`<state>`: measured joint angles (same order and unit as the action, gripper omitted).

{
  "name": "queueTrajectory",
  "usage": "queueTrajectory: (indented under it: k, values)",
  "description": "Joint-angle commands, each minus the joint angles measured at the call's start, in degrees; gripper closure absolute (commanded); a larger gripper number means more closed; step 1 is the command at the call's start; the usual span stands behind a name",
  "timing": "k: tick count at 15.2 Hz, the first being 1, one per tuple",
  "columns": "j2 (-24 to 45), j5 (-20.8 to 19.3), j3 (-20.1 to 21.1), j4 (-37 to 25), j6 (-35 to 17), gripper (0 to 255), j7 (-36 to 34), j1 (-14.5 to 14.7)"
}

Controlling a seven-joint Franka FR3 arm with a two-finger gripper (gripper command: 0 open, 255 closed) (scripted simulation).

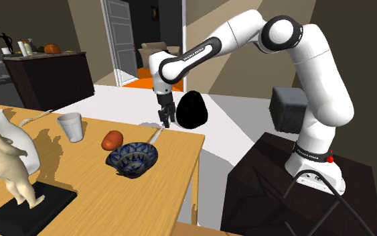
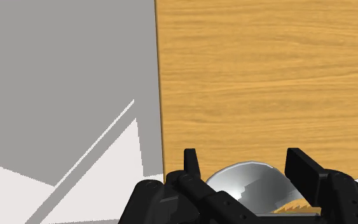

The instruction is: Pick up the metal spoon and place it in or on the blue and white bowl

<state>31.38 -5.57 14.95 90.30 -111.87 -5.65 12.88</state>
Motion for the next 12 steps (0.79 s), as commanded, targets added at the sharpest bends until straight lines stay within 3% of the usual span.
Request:
queueTrajectory:
  k: [1,12]
  values:
    - [-0.9,0.2,0.1,-0.3,1.2,255,0.1,-0.1]
    - [-3.8,1.0,0.6,-4.5,8.2,255,0.3,-0.2]
